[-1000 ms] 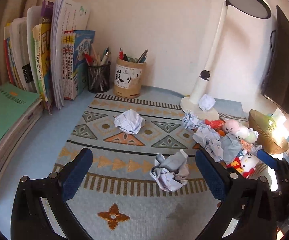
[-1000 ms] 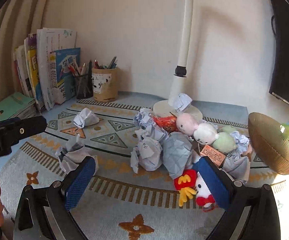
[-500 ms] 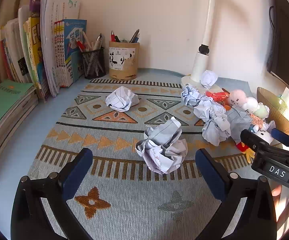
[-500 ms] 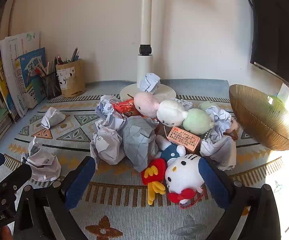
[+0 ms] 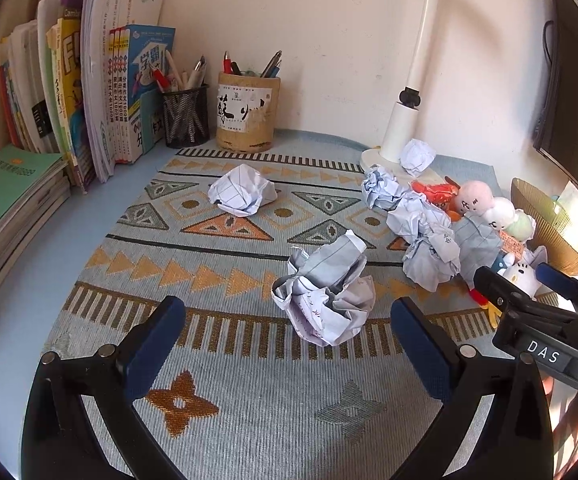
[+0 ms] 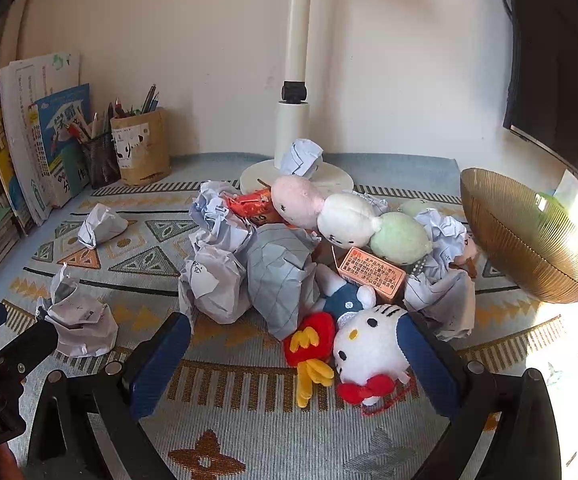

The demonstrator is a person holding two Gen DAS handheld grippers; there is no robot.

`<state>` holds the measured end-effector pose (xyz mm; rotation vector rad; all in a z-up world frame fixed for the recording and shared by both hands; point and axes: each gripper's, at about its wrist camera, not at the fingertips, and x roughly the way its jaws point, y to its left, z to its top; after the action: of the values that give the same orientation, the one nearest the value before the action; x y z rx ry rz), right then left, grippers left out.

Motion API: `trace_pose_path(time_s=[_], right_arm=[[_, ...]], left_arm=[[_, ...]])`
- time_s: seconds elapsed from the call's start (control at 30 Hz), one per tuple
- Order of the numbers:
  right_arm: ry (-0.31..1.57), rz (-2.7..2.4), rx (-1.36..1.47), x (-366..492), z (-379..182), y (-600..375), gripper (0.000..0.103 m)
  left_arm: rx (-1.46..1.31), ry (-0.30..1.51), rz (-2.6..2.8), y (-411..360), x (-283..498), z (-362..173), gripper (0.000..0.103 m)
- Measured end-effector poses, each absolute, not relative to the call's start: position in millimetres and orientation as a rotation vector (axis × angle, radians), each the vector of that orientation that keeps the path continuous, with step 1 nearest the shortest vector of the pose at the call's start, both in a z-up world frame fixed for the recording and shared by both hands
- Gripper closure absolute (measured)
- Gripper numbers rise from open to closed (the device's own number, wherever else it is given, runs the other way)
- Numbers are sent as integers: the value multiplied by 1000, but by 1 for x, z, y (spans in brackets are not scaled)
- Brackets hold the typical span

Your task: Organize objects

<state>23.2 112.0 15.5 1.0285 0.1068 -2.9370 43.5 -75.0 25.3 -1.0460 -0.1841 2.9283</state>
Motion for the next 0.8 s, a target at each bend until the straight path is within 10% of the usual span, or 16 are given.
trace_pose_path(time_s=[0.8], right_arm=[[153,-2933,1042,23,13,107,0]], left_arm=[[-1039,-206,2906,-75,45,24,1]])
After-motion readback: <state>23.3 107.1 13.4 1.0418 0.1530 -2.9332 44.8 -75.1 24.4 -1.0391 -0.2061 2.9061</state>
